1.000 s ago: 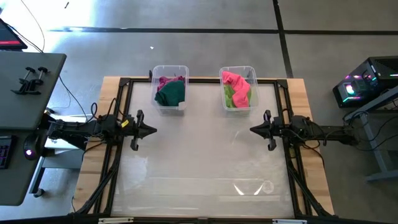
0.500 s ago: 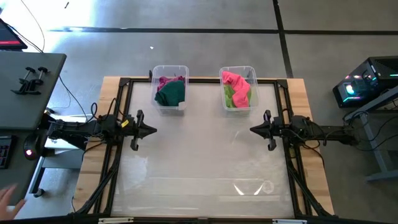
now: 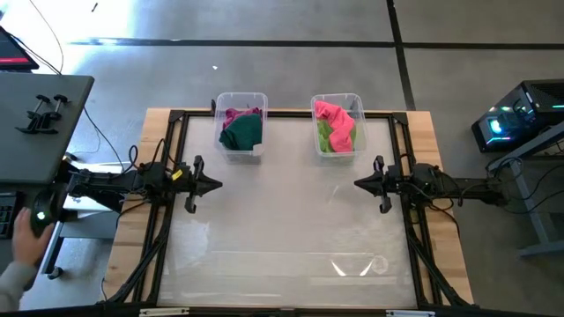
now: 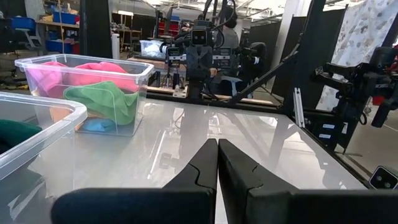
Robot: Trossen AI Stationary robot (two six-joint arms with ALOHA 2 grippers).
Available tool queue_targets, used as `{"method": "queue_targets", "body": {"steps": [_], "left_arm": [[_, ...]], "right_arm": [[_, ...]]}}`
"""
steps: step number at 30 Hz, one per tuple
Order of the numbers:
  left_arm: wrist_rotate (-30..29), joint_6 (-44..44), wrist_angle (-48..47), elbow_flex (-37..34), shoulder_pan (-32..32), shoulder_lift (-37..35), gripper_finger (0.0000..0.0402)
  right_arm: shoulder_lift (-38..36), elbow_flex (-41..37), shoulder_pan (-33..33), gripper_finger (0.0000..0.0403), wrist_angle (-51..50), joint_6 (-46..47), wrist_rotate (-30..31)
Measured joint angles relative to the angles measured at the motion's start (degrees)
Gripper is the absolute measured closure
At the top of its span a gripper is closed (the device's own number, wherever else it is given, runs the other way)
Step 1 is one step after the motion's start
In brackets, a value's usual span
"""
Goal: Sort towels by color in basket
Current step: Return to Home Position
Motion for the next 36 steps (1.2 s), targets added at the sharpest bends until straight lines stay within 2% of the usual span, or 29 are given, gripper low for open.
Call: {"method": "queue_targets", "body": {"steps": [16,36], "left_arm": [[0.1,0.0,0.0,0.0,-2.8,0.0,0.0401],[0.0,0.0,0.0,0.0,-2.8,-0.5,0.0401]], "right_arm": [[0.0,0.0,0.0,0.0402,0.0,0.0,0.0],[0.0,0.0,0.0,0.0402,0.0,0.0,0.0]]}}
